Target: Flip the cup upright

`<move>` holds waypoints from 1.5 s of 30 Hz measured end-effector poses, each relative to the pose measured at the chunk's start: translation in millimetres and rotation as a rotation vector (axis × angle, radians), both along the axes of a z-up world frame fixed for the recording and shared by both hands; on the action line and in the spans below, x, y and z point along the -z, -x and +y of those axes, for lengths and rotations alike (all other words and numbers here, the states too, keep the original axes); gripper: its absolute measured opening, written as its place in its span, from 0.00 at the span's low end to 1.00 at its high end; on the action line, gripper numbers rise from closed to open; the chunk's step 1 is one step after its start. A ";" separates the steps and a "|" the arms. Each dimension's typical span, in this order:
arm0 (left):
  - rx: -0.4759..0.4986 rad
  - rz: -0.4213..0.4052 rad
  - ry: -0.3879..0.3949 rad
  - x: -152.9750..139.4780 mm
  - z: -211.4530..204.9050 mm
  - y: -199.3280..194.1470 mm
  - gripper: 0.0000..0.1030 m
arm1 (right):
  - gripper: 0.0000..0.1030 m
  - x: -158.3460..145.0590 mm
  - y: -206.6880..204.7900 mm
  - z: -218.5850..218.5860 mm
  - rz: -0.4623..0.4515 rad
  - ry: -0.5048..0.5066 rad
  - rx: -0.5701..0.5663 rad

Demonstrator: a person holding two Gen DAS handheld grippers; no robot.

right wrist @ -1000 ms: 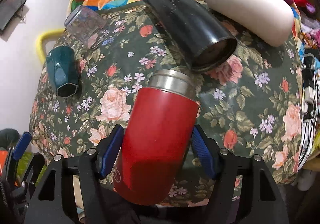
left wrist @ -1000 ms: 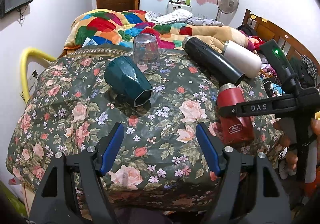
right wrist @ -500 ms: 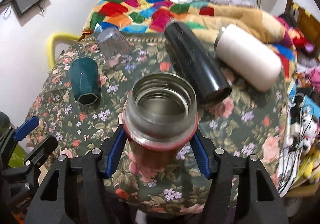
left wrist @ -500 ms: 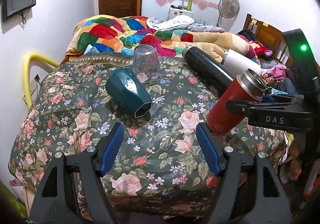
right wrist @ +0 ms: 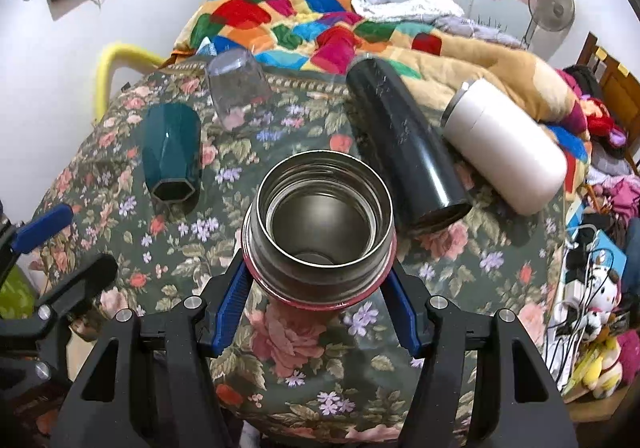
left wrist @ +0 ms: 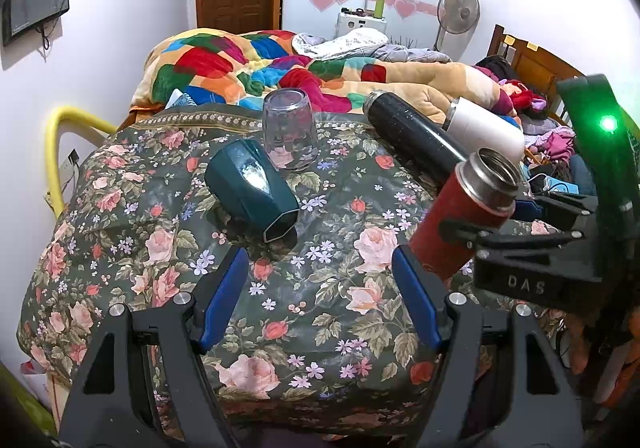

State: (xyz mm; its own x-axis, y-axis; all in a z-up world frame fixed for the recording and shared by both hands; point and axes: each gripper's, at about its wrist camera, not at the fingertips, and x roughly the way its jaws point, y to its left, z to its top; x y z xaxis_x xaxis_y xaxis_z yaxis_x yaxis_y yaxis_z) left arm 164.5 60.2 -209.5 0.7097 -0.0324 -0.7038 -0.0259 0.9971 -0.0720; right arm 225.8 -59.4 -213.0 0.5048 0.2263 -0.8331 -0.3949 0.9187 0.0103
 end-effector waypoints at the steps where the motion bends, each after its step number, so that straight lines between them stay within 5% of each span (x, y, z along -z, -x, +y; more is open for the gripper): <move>1: 0.000 0.000 0.000 -0.1 0.1 0.0 0.71 | 0.58 -0.7 1.7 1.1 -0.003 0.009 -0.003; 14: -0.018 -0.016 0.001 -10.1 1.7 10.8 0.71 | 0.60 -7.5 11.4 3.4 0.026 -0.005 -0.031; 20: -0.009 -0.069 0.011 -37.0 -5.8 25.3 0.71 | 0.61 -38.4 28.6 -7.1 -0.036 -0.041 -0.024; 34: 0.050 -0.466 0.051 -175.9 -41.8 116.8 0.75 | 0.69 -193.3 150.6 -82.9 -0.572 -0.275 0.054; 40: 0.025 -0.648 -0.014 -211.3 -61.6 169.1 0.89 | 0.80 -217.1 195.5 -93.1 -0.743 -0.323 0.083; 45: -0.019 -0.698 -0.056 -217.3 -71.9 195.8 1.00 | 0.84 -219.0 209.7 -94.4 -0.789 -0.331 0.097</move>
